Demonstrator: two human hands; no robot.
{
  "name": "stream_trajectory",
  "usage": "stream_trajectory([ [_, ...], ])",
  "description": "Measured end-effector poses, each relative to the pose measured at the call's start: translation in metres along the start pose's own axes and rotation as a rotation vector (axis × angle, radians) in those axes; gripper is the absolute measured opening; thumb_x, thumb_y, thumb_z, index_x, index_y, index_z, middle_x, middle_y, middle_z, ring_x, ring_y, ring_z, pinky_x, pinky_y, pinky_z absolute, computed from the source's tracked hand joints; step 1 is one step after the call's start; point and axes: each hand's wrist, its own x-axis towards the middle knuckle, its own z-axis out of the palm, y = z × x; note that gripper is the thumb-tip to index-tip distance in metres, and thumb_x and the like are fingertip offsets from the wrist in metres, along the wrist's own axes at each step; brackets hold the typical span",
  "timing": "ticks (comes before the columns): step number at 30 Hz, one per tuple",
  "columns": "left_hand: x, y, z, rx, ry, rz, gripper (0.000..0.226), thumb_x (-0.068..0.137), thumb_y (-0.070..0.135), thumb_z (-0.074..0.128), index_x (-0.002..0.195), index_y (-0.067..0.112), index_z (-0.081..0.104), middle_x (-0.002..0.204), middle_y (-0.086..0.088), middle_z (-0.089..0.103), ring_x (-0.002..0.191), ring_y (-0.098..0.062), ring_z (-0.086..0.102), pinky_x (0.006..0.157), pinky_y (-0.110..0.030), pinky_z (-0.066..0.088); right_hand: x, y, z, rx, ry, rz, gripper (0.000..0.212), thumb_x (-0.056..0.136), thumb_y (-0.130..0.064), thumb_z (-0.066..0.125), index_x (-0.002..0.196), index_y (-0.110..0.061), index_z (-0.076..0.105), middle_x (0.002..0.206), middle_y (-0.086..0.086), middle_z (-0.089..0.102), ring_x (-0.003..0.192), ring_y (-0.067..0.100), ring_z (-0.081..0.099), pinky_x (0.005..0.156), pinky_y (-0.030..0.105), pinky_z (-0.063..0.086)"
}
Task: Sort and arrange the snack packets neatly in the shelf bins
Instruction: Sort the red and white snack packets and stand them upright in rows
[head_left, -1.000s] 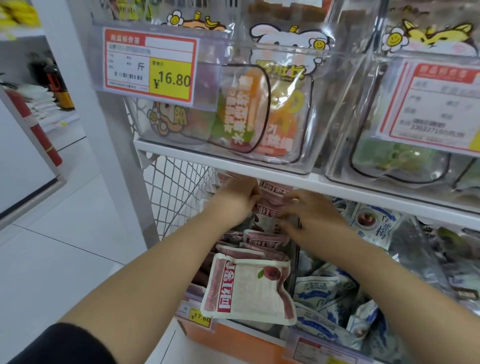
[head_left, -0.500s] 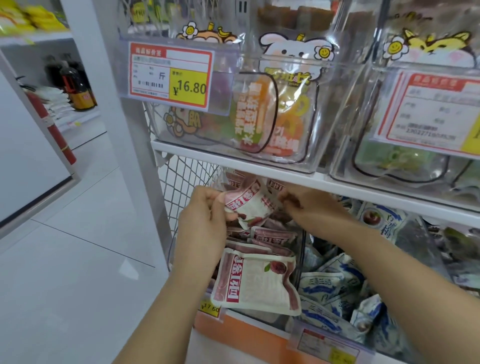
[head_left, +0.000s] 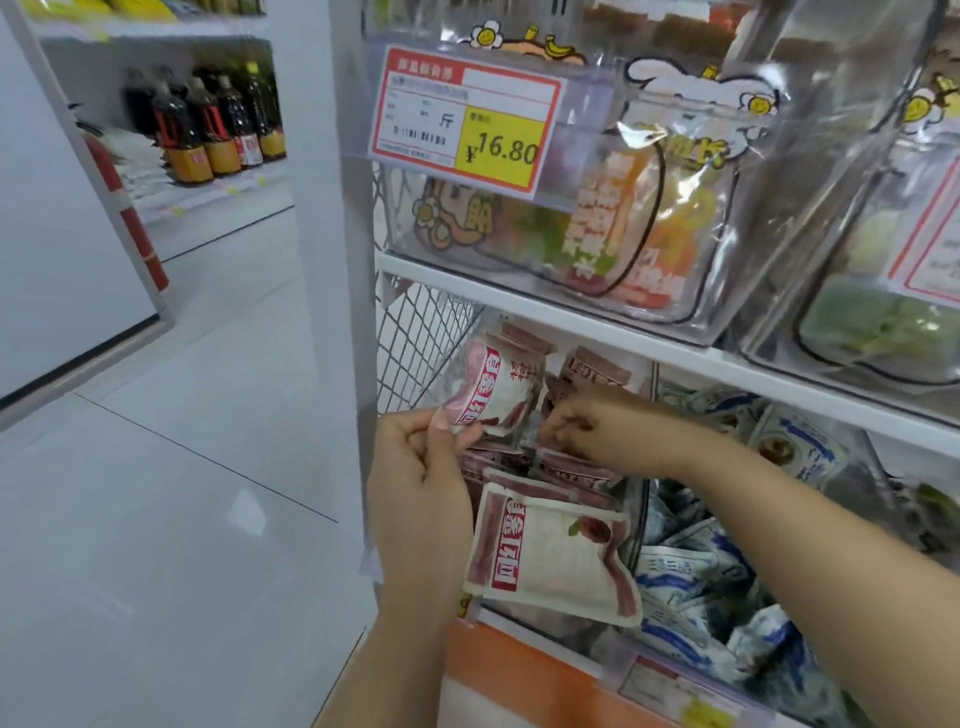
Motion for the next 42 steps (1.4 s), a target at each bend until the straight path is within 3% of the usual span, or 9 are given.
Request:
stream_trajectory([
  [4,0.004,0.002,-0.005,-0.018,-0.008,-0.026,0.011,0.097,0.025,0.045,0.087,0.022,0.05,0.085,0.008,0.071,0.082,-0.001,0.069,0.062,-0.016,0.049,-0.008,-0.003,0.001,-0.07,-0.052,0.018,0.032,0.098,-0.014,0.037,0.118,-0.02,0.062,0.115,-0.009,0.061,0.094,0.014,0.061,0.076,0.016,0.048],
  [6,0.004,0.003,-0.008,-0.01,-0.017,-0.022,0.012,0.097,0.023,0.045,0.087,0.022,0.05,0.085,0.011,0.071,0.083,-0.001,0.069,0.065,-0.017,0.049,-0.004,-0.002,-0.001,-0.079,-0.026,0.041,0.032,0.098,-0.012,0.035,0.118,-0.013,0.061,0.118,-0.001,0.062,0.094,0.018,0.059,0.069,0.014,0.042],
  [13,0.005,0.005,-0.012,0.042,-0.035,-0.02,0.011,0.096,0.026,0.045,0.086,0.023,0.05,0.085,0.01,0.071,0.08,0.003,0.067,0.067,-0.02,0.048,0.034,0.01,-0.01,0.056,-0.14,0.092,0.031,0.094,-0.025,0.052,0.122,-0.016,0.06,0.104,-0.004,0.061,0.077,0.002,0.051,0.069,0.016,0.039],
  [16,0.007,0.006,-0.013,0.028,-0.035,-0.036,0.012,0.095,0.028,0.046,0.085,0.023,0.051,0.081,0.01,0.072,0.077,0.002,0.068,0.059,-0.018,0.049,0.052,0.017,-0.011,-0.175,-0.339,0.079,0.045,0.086,-0.033,0.062,0.125,-0.013,0.053,0.113,0.008,0.065,0.094,0.019,0.062,0.085,0.032,0.05],
  [19,0.009,0.008,-0.015,0.005,-0.04,-0.044,0.013,0.095,0.027,0.047,0.084,0.022,0.052,0.079,0.009,0.072,0.072,0.001,0.068,0.052,-0.009,0.046,0.067,0.025,-0.01,-0.206,-0.462,0.1,0.071,0.079,-0.04,0.069,0.135,-0.007,0.041,0.134,0.015,0.052,0.12,0.032,0.052,0.102,0.045,0.043],
  [27,0.014,0.005,-0.017,-0.021,-0.071,-0.001,0.013,0.095,0.024,0.047,0.083,0.022,0.051,0.08,0.013,0.071,0.078,0.002,0.068,0.058,-0.006,0.046,0.088,0.033,0.009,-0.141,-0.674,0.203,0.102,0.053,-0.046,0.082,0.14,-0.016,0.037,0.13,0.004,0.053,0.119,0.024,0.052,0.103,0.042,0.044],
  [30,0.014,0.005,-0.018,-0.012,-0.073,0.013,0.013,0.095,0.023,0.047,0.083,0.024,0.052,0.08,0.014,0.071,0.077,0.003,0.068,0.057,-0.006,0.044,0.092,0.034,0.013,-0.08,-0.696,0.262,0.092,0.065,-0.031,0.082,0.142,-0.018,0.033,0.137,0.002,0.048,0.123,0.02,0.046,0.103,0.038,0.043],
  [35,0.014,0.005,-0.018,0.006,-0.092,0.019,0.012,0.095,0.023,0.047,0.084,0.023,0.051,0.08,0.015,0.071,0.077,0.005,0.067,0.057,-0.005,0.044,0.096,0.034,0.015,-0.068,-0.726,0.293,0.069,0.078,-0.021,0.073,0.138,-0.012,0.04,0.115,-0.001,0.058,0.096,0.009,0.057,0.08,0.024,0.052],
  [42,0.014,0.004,-0.02,0.039,-0.093,0.033,0.012,0.095,0.025,0.048,0.084,0.025,0.052,0.079,0.018,0.07,0.078,0.006,0.066,0.059,-0.007,0.046,0.103,0.033,0.023,-0.075,-0.765,0.365,0.063,0.078,-0.023,0.074,0.134,-0.01,0.046,0.122,0.012,0.06,0.095,0.019,0.063,0.073,0.025,0.055],
])
